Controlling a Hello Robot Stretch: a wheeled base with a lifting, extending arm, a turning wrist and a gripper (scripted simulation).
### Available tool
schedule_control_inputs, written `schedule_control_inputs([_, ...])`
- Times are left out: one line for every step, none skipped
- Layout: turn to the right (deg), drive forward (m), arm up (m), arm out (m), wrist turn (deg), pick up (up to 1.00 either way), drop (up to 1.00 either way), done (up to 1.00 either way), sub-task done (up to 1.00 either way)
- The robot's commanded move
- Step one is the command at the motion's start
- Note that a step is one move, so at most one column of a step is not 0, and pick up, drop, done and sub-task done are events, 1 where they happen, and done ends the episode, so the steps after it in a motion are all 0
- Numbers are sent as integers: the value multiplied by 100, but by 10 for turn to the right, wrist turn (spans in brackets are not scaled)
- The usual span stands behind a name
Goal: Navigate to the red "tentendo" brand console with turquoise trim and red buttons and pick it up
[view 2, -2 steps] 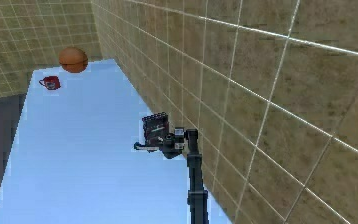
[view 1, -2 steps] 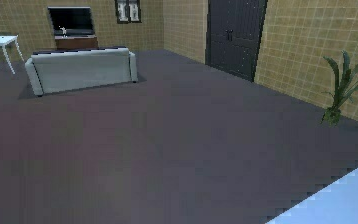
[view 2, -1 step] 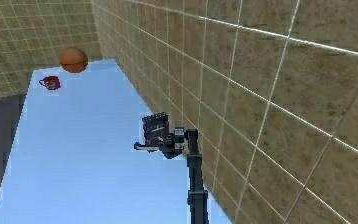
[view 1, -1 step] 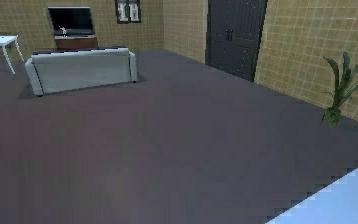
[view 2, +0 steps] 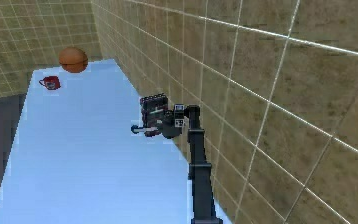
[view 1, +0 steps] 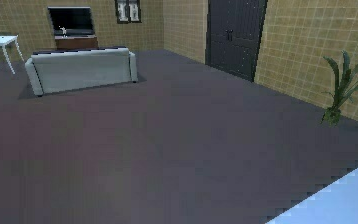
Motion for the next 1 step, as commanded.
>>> schedule_control_inputs([0, 0, 0, 0, 0, 0, 0, 100, 0])
